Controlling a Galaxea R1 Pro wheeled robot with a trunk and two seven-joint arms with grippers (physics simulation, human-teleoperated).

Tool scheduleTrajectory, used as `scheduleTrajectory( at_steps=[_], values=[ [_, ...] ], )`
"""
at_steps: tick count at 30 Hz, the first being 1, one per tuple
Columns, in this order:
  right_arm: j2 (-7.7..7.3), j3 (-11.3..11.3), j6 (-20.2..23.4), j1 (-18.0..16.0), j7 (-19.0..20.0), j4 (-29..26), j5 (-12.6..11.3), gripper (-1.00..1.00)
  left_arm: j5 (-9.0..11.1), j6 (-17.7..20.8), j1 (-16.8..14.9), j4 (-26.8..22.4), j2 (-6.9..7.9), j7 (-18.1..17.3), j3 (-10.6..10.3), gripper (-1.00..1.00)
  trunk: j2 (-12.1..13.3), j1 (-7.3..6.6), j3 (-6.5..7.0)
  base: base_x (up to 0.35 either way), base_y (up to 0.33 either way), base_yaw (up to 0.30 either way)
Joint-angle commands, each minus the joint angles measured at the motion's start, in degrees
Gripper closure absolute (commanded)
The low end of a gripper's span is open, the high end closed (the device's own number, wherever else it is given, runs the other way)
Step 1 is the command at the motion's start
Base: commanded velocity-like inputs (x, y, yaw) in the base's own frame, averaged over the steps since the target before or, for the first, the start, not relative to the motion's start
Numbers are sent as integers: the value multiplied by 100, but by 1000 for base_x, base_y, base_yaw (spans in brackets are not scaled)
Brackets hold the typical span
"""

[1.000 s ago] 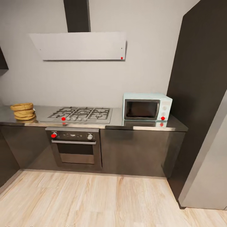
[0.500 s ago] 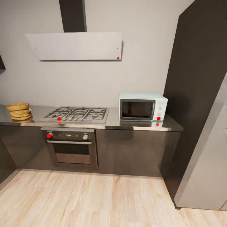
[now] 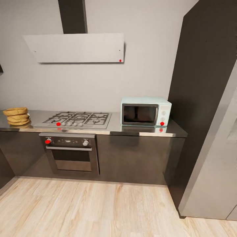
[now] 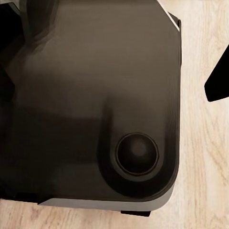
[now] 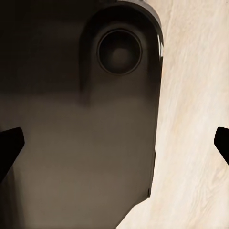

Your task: In the kitchen, take the popcorn bag from the countertop, put it into the microwave, and heat it until the popcorn is cooked so the cooked popcorn ends up inside the bag.

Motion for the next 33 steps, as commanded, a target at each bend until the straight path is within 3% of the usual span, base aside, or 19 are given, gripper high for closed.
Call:
scheduleTrajectory(
  at_steps=[1, 15, 33],
  values=[
    [-1, 5, -48, 0, -1, 1, 7, -100, 50, -6, 1, -4, 0, -2, 11, -100, -2, 0, -4, 0, 0, 0],
    [8, 5, -118, 0, -1, 1, -3, -100, 46, -6, 1, 0, -3, -2, 9, -100, -2, 0, -4, 7, 0, 13],
    [-4, 5, -118, 0, 0, 1, -4, -100, 47, -6, 1, 5, -2, -2, 11, -100, -2, 0, -4, 297, 0, 1]
  ],
)
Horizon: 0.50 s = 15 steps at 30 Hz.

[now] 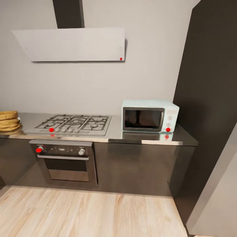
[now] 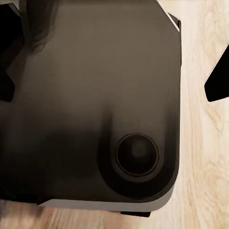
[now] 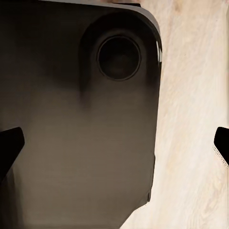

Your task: In the kitchen, take the popcorn bag from the countertop, put it into the microwave, and heat it until the popcorn is cooked so the cooked popcorn ends up inside the bag.

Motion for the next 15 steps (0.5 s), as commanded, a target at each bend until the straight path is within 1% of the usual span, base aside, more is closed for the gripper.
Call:
scheduleTrajectory(
  at_steps=[1, 8, 15],
  values=[
    [-1, 5, -20, 0, -1, 1, 4, -100, 49, -6, 1, -4, -1, -2, 11, -100, -2, 3, -4, 302, 0, 0],
    [2, 5, -20, -2, -1, 1, 4, -100, 51, -6, 1, -4, -1, -2, 11, -100, -2, 3, -4, 287, 0, 0],
    [4, 5, -25, 0, -1, 1, 4, -100, 51, -6, 1, -5, -1, -2, 11, -100, -2, 3, -4, 241, 0, 0]
  ],
)
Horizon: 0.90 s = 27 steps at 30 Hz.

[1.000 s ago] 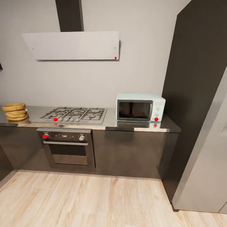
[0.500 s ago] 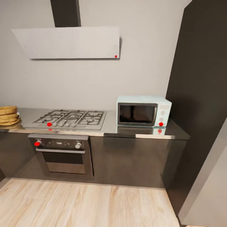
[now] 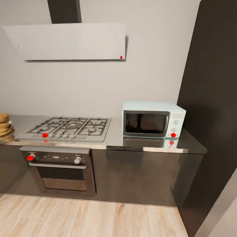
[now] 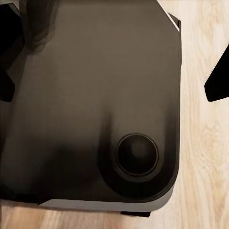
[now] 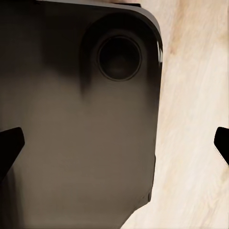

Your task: In the kitchen, take the popcorn bag from the countertop, put it into the microwave, and heat it until the popcorn is cooked so the cooked popcorn ends up inside the bag.

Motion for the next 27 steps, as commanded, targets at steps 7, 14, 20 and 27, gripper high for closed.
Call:
scheduleTrajectory(
  at_steps=[7, 14, 20, 27],
  values=[
    [15, -20, -82, 0, -1, 1, -39, -100, 51, -7, 1, -11, -1, -2, 11, -100, -2, 2, -4, 63, 0, -54],
    [16, -21, -85, -1, -1, 1, -40, -100, 50, -6, 1, -12, -1, -2, 11, -100, -2, 2, -4, 1, 0, -148],
    [16, -21, -86, -3, -1, 1, -40, -100, 52, -6, 1, -12, -1, -2, 11, -100, -2, 2, -4, 0, 0, -150],
    [16, -21, -86, -1, -1, 1, -40, -100, 51, -6, 1, -12, -1, -2, 11, -100, -2, 2, -4, 0, 0, -150]
  ],
)
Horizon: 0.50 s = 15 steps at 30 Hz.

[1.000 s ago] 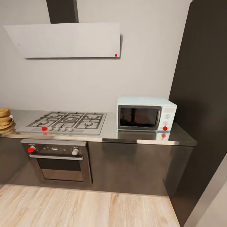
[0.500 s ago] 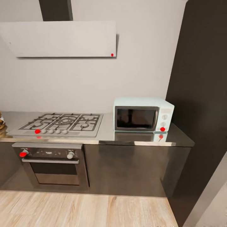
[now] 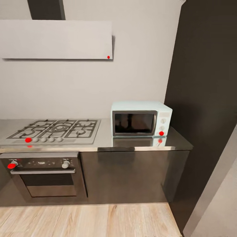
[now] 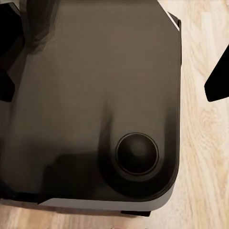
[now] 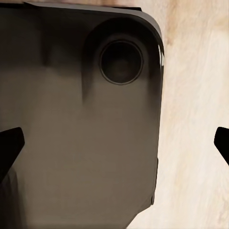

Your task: In the kitchen, take the popcorn bag from the countertop, put it into the microwave, and heat it until the popcorn is cooked so the cooked popcorn ends up inside the bag.

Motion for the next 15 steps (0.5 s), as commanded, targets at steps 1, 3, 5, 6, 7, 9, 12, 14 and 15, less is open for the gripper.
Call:
scheduleTrajectory(
  at_steps=[1, 3, 5, 6, 7, 9, 12, 14, 15],
  values=[
    [0, 3, -19, 0, -1, 1, -2, -100, 51, -6, 1, -4, -1, -2, 11, -100, -2, 0, -4, 0, 0, -97],
    [-6, 3, -19, 0, -1, 1, 1, -100, 51, -6, 1, -4, -1, -2, 11, -100, -2, 0, -4, 0, 0, -51],
    [-11, 7, -19, 0, -1, 1, 11, -100, 51, -6, 1, -4, -1, -2, 11, -100, -2, 0, -4, 0, 0, -17],
    [-14, 9, -19, -1, -1, 1, 13, -100, 51, -6, 1, -4, -1, -2, 11, -100, -2, 0, -4, 0, 0, -8],
    [-20, 10, -19, 0, -1, 1, 15, -100, 50, -6, 1, -4, -1, -2, 11, -100, -2, 0, -4, 0, 0, -4],
    [-23, 11, -19, -3, -1, 1, 17, -100, 49, -6, 1, -4, -1, -2, 11, -100, -2, 0, -4, 0, 0, -2],
    [-26, 12, -18, -2, -1, 1, 17, -100, 50, -7, 1, -4, -1, -2, 11, -100, -2, 0, -4, 0, 0, 0],
    [-28, 12, -18, -5, -1, 1, 17, -100, 51, -6, 1, -4, -1, -2, 11, -100, -2, 0, -4, 0, 0, 0],
    [-31, 12, -18, -3, -1, 1, 17, -100, 51, -6, 1, -4, -1, -2, 11, -100, -2, 0, -4, 0, 0, 0]
  ],
)
